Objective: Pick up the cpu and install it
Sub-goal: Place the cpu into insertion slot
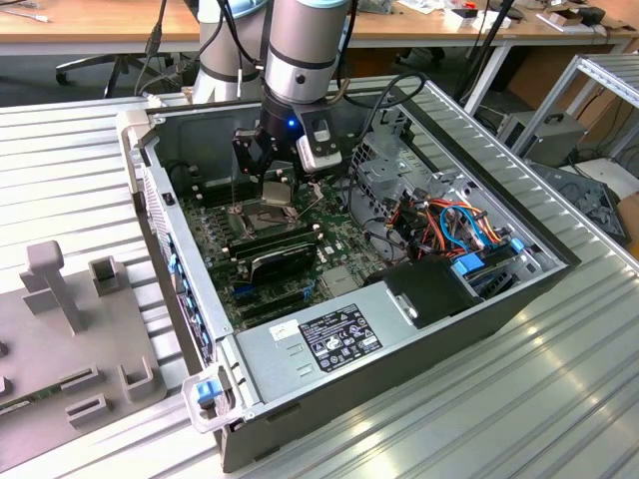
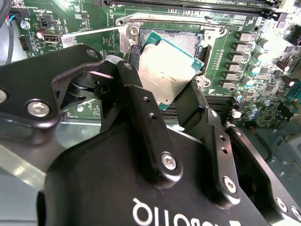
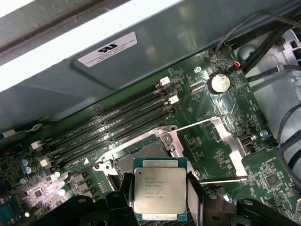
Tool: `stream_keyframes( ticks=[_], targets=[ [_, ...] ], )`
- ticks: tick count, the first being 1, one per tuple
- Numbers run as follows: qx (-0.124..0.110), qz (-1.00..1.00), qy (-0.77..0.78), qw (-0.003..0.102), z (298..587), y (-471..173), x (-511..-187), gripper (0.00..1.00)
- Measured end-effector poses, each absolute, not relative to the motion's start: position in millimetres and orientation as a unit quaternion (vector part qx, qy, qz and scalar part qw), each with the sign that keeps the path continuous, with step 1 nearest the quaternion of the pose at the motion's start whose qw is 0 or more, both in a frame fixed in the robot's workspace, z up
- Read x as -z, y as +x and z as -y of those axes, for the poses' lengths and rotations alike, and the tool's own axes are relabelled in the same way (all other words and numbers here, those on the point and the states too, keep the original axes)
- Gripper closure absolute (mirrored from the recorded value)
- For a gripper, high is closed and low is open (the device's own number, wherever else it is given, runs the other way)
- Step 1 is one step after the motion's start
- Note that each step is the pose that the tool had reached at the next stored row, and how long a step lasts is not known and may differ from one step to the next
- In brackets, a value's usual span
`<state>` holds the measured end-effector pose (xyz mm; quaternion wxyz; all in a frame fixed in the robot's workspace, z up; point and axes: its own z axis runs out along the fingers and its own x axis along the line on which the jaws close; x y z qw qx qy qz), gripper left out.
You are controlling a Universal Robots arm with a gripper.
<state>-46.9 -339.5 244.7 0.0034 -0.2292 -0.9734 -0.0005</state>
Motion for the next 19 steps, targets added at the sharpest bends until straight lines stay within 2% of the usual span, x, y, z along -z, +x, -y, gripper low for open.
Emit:
stream_keyframes(
  ticks=[19],
  targets=[
    [-0.001,0.969,-0.246,0.003,339.5,-46.9,-244.7,0.45]
  ],
)
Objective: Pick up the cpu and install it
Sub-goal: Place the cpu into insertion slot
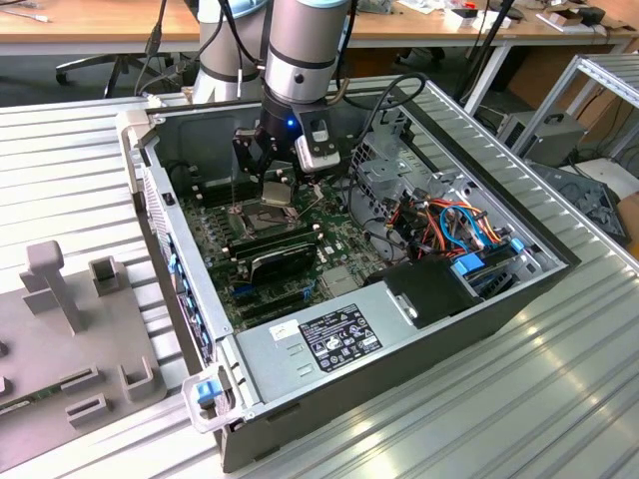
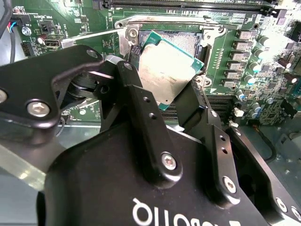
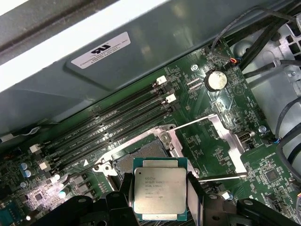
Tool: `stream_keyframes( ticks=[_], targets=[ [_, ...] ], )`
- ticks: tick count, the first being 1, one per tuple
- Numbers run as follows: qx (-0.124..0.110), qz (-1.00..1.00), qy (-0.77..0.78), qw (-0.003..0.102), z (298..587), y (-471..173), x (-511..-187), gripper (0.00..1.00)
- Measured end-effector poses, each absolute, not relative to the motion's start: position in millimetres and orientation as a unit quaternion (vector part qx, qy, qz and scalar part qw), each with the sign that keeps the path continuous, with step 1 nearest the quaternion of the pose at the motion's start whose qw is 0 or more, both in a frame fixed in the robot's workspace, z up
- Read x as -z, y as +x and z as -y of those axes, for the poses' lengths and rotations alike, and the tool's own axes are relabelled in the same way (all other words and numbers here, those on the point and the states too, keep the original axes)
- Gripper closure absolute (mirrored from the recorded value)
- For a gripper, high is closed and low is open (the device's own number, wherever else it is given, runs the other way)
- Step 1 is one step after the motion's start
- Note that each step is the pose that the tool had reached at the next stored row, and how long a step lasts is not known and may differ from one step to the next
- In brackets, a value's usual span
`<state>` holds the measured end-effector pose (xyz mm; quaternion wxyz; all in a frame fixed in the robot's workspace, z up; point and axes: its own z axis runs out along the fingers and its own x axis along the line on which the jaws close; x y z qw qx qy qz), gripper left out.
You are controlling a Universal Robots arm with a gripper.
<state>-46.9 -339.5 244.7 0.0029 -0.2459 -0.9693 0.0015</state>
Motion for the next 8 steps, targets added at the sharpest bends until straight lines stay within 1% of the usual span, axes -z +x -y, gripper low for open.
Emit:
stream_keyframes(
  ticks=[8],
  targets=[
    [-0.002,0.968,-0.253,0.003,339.5,-46.9,-244.6,0.45]
  ],
)
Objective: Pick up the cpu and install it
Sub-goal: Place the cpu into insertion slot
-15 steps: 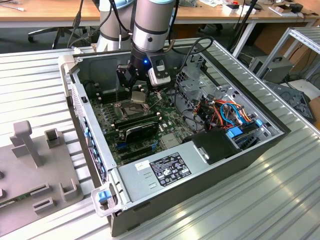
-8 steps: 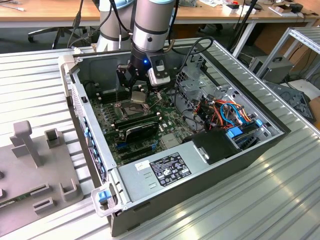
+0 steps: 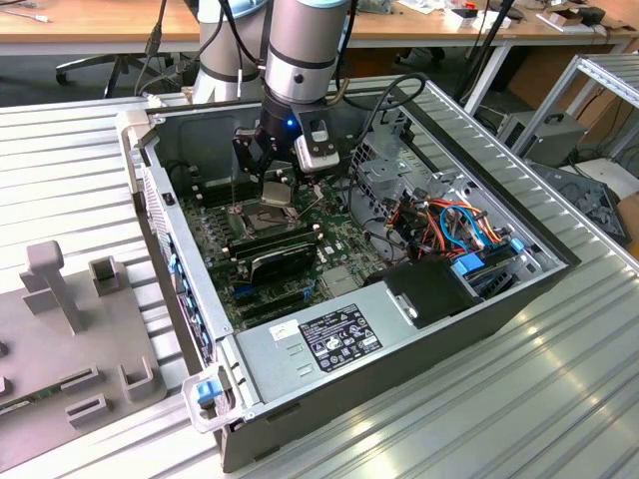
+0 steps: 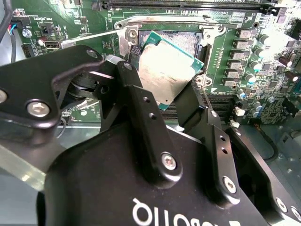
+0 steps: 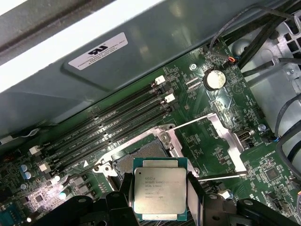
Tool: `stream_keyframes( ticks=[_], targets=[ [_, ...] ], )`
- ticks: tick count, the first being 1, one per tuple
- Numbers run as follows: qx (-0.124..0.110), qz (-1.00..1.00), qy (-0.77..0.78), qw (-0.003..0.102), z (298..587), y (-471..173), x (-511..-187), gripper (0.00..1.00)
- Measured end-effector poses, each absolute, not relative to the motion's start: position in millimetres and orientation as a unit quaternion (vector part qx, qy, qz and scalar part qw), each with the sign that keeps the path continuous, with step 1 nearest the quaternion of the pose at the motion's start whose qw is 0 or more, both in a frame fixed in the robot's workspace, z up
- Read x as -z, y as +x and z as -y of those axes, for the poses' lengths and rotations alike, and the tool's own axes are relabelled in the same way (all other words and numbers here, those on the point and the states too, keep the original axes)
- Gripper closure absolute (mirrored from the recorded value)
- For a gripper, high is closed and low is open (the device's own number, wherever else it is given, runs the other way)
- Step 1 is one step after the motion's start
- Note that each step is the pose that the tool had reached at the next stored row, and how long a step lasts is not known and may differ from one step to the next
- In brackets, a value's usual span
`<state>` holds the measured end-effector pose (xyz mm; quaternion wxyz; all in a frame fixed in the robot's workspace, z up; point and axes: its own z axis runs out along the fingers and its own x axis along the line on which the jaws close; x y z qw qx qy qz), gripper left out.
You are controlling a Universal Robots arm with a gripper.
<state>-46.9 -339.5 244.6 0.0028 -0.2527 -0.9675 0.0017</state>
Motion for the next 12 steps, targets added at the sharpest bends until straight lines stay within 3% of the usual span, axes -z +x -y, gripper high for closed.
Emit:
stream_keyframes(
  ticks=[12],
  targets=[
    [-0.002,0.964,-0.267,0.003,339.5,-46.9,-244.7,0.45]
  ],
)
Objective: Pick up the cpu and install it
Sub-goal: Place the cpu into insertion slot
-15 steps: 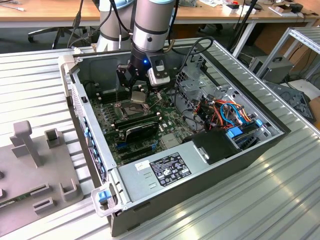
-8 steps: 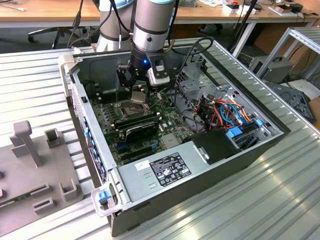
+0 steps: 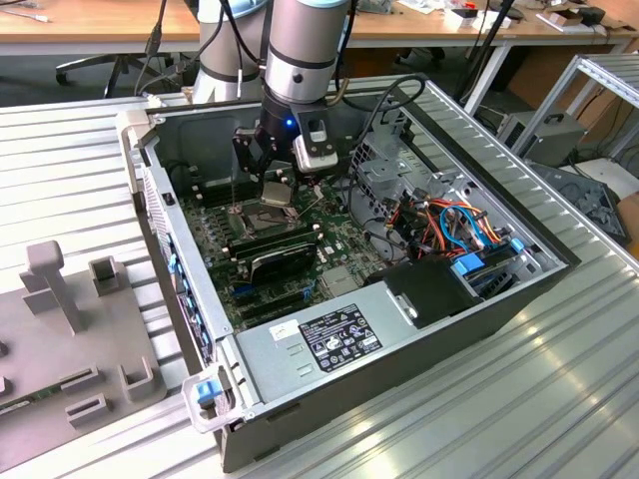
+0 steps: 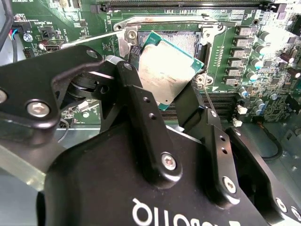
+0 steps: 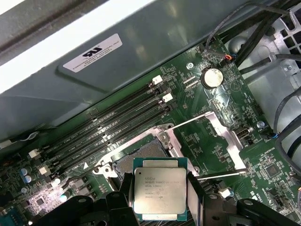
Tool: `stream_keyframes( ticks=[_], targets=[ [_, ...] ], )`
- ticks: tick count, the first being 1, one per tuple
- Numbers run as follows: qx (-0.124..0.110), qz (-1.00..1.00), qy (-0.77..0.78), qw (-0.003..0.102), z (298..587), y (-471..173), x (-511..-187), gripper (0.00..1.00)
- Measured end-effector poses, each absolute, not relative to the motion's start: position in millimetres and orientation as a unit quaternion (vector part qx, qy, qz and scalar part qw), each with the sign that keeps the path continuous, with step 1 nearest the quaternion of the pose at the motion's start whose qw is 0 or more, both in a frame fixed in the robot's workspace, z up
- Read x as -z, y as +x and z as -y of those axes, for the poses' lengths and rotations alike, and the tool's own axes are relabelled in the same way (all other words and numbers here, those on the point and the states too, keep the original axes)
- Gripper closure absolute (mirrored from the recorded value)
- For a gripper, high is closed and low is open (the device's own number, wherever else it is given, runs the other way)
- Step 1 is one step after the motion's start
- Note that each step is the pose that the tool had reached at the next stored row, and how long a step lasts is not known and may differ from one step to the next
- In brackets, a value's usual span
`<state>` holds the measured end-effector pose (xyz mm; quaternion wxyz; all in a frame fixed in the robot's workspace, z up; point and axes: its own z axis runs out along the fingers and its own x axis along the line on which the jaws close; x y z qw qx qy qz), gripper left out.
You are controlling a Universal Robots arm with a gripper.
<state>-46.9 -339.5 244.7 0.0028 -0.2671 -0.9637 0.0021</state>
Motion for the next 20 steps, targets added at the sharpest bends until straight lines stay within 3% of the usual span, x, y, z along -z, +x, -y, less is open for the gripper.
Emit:
stream_keyframes(
  ticks=[20],
  targets=[
    [-0.003,0.956,-0.294,0.003,339.5,-46.9,-244.6,0.45]
  ],
)
